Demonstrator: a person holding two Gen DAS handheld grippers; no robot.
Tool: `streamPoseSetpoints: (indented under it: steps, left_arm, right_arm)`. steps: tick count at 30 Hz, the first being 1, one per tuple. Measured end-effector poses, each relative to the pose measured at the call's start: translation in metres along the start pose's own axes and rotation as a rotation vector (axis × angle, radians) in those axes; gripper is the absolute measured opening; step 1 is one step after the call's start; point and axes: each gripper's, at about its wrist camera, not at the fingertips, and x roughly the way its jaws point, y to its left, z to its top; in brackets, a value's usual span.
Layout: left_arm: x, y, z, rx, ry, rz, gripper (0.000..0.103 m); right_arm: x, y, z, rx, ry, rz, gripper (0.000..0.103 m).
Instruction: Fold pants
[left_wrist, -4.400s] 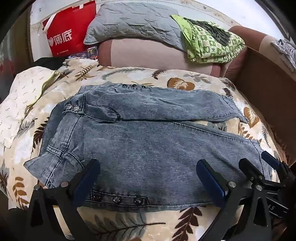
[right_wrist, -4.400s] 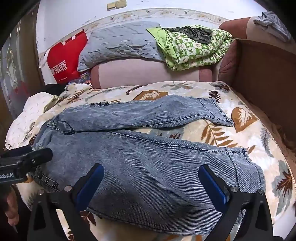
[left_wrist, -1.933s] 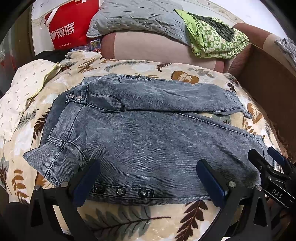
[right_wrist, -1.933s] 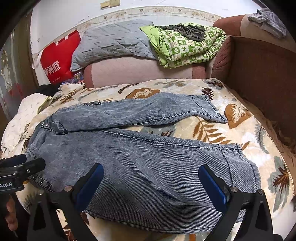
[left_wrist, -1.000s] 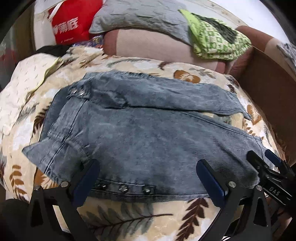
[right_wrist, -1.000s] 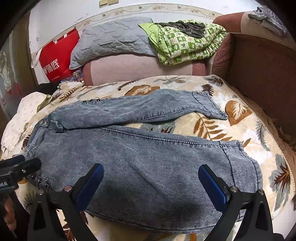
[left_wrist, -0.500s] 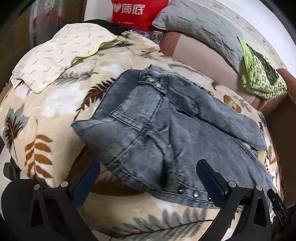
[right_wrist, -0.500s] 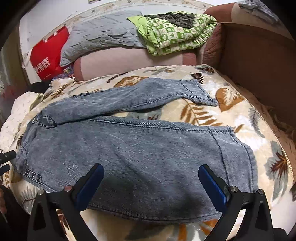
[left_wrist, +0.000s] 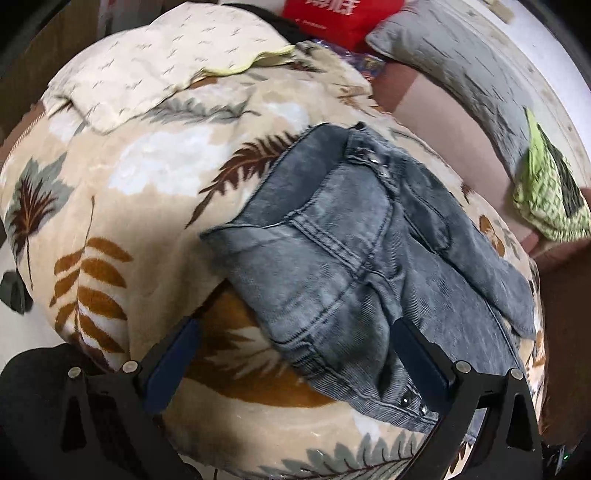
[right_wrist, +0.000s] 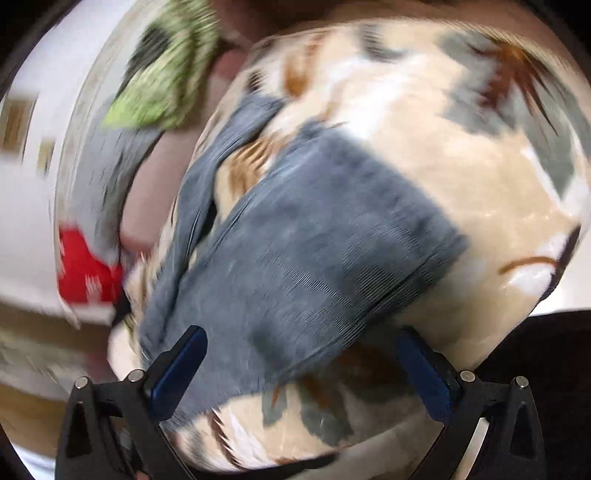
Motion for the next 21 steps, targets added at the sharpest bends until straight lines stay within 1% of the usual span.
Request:
streamPoseSetpoints:
  steps: [1, 2, 3, 4, 5, 7, 8, 9, 10, 11, 12, 13, 14, 15, 16, 18, 20, 21]
  left_arm:
    - [0.002, 0.002, 0.001, -0.006, 0.008, -0.002, 0.097]
    - [0.004, 0.004, 0.001, -0.01, 0.013, -0.001, 0.092]
    - [0.006, 0.007, 0.002, -0.02, 0.021, -0.005, 0.079]
    - [0.007, 0.008, 0.004, -0.026, 0.025, -0.002, 0.071]
    - [0.007, 0.008, 0.005, -0.025, 0.023, 0.002, 0.068]
    - [0.008, 0.008, 0.008, -0.023, 0.03, -0.013, 0.058]
    - [0.009, 0.009, 0.01, -0.032, 0.035, -0.021, 0.055]
    - [0.01, 0.01, 0.012, -0.041, 0.038, -0.029, 0.048]
    - [0.01, 0.011, 0.014, -0.049, 0.038, -0.037, 0.034]
    - [0.01, 0.013, 0.017, -0.063, 0.032, -0.036, 0.03]
    - [0.01, 0.014, 0.018, -0.074, 0.034, -0.04, 0.028]
    - [0.012, 0.016, 0.02, -0.091, 0.041, -0.046, 0.025]
    - [0.015, 0.018, 0.021, -0.103, 0.052, -0.047, 0.022]
    - [0.017, 0.02, 0.022, -0.113, 0.059, -0.046, 0.017]
    - [0.018, 0.023, 0.023, -0.124, 0.06, -0.046, 0.013]
    - [0.015, 0.022, 0.025, -0.116, 0.053, -0.044, 0.008]
    - [0.004, 0.017, 0.027, -0.094, 0.011, -0.029, 0.007]
    - [-0.006, 0.013, 0.028, -0.082, -0.027, -0.022, 0.007]
  right_arm:
    - [0.0, -0.006, 0.005, 0.047, 0.001, 0.031, 0.103]
    - [-0.001, -0.007, 0.009, 0.066, -0.003, 0.042, 0.103]
    - [-0.003, -0.004, 0.012, 0.061, -0.015, 0.042, 0.101]
    - [-0.005, -0.001, 0.018, 0.044, -0.035, 0.031, 0.091]
    - [-0.005, 0.001, 0.022, 0.049, -0.037, 0.019, 0.081]
    - [0.001, -0.001, 0.028, 0.068, -0.025, -0.001, 0.078]
    - [0.004, -0.002, 0.031, 0.068, -0.021, -0.002, 0.078]
    - [0.004, -0.002, 0.032, 0.059, -0.023, -0.007, 0.077]
    - [0.004, 0.001, 0.033, 0.034, -0.028, -0.019, 0.073]
    - [0.003, 0.005, 0.032, 0.006, -0.038, -0.043, 0.059]
    - [0.001, 0.006, 0.033, -0.01, -0.046, -0.067, 0.051]
    - [0.001, 0.004, 0.034, -0.018, -0.053, -0.075, 0.035]
    - [-0.001, 0.003, 0.035, -0.028, -0.057, -0.081, 0.032]
    - [-0.001, 0.003, 0.037, -0.037, -0.056, -0.084, 0.032]
    - [0.0, 0.003, 0.039, -0.042, -0.051, -0.086, 0.03]
    - [0.0, 0.008, 0.041, -0.074, -0.055, -0.1, 0.026]
    - [-0.003, 0.018, 0.045, -0.132, -0.067, -0.123, 0.02]
    - [-0.006, 0.024, 0.047, -0.164, -0.078, -0.134, 0.019]
